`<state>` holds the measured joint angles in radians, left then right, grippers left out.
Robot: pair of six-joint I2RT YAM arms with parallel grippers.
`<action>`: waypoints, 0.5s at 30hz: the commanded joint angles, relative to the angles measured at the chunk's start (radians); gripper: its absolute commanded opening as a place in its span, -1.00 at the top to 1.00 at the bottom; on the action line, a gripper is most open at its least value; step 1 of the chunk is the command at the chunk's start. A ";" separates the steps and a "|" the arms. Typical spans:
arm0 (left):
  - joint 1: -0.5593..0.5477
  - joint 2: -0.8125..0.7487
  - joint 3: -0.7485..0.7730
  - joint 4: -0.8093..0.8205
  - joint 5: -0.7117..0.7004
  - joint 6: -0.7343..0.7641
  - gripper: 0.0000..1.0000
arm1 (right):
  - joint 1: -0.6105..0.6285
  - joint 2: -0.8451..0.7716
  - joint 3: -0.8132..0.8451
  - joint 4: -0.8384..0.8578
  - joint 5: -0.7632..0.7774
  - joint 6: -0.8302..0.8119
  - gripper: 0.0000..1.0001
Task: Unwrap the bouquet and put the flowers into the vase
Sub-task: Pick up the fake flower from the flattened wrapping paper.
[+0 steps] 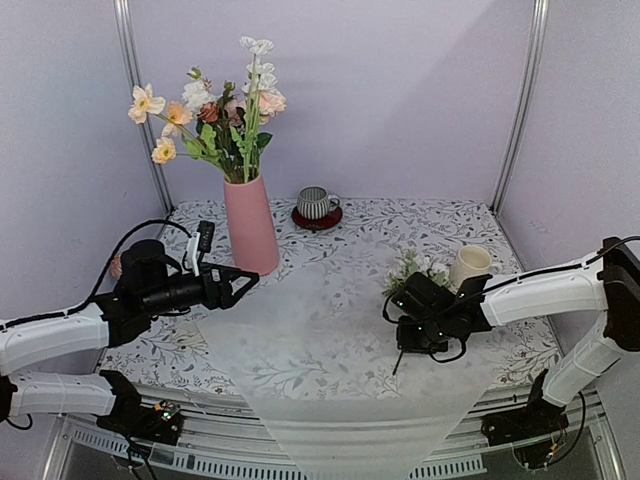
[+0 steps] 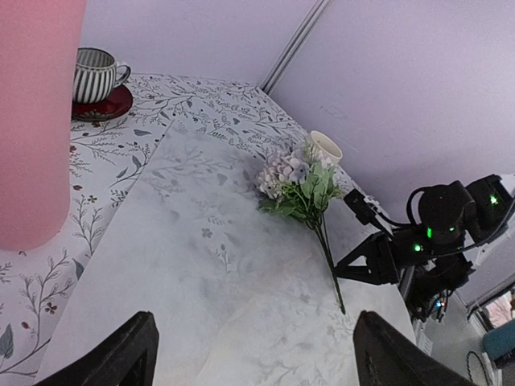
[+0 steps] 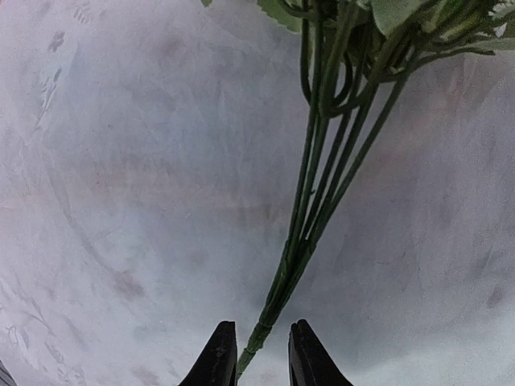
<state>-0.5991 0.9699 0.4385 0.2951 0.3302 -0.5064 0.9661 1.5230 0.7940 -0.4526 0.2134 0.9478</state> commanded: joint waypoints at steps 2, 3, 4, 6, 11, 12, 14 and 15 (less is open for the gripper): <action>-0.014 0.011 0.026 0.033 0.010 -0.002 -0.72 | -0.004 0.052 0.062 -0.024 -0.002 0.010 0.54; -0.014 0.012 0.026 0.033 0.010 -0.002 -0.72 | -0.005 0.063 0.069 -0.029 -0.002 0.012 0.54; -0.014 0.012 0.026 0.033 0.009 -0.001 -0.72 | -0.005 0.073 0.077 -0.034 -0.001 0.012 0.54; -0.015 0.013 0.026 0.031 0.009 0.000 -0.72 | -0.005 0.096 0.093 -0.050 0.003 0.018 0.54; -0.017 0.014 0.025 0.029 0.010 0.000 -0.72 | -0.005 0.138 0.120 -0.081 0.015 0.027 0.57; -0.017 0.013 0.024 0.028 0.009 0.001 -0.72 | -0.004 0.142 0.119 -0.083 0.015 0.033 0.57; -0.017 0.012 0.022 0.029 0.008 0.000 -0.72 | -0.004 0.146 0.118 -0.087 0.015 0.039 0.57; -0.017 0.012 0.022 0.028 0.007 0.000 -0.72 | -0.004 0.146 0.115 -0.086 0.016 0.045 0.57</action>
<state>-0.6022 0.9775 0.4389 0.3019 0.3302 -0.5064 0.9657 1.6531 0.8932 -0.5079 0.2108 0.9680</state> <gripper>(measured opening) 0.859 0.215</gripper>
